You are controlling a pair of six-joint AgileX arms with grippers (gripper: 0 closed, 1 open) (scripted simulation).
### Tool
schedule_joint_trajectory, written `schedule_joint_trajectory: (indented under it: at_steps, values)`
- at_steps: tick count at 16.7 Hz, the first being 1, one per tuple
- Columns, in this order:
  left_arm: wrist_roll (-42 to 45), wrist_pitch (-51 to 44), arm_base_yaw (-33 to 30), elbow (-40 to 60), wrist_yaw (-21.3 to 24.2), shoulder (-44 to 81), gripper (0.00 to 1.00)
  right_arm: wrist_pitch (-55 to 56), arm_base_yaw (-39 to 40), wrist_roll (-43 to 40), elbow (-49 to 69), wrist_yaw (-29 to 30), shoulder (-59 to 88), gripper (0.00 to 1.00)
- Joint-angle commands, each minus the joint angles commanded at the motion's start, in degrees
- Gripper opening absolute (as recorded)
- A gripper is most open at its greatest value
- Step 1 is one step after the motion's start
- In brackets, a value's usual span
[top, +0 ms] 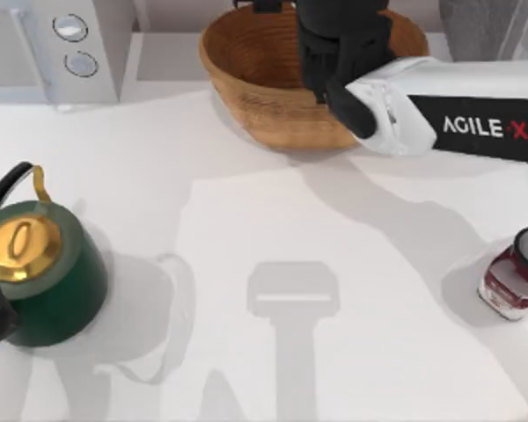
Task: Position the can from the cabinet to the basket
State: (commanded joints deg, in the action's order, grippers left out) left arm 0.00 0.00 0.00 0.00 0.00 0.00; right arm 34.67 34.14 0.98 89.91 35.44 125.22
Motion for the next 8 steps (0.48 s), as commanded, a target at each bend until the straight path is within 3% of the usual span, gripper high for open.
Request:
schedule_joint_trajectory:
  at_steps: [8]
  values:
    - [0.0, 0.0, 0.0, 0.0, 0.0, 0.0, 1.00, 0.0, 0.0, 0.0, 0.0, 0.0, 0.0, 0.60]
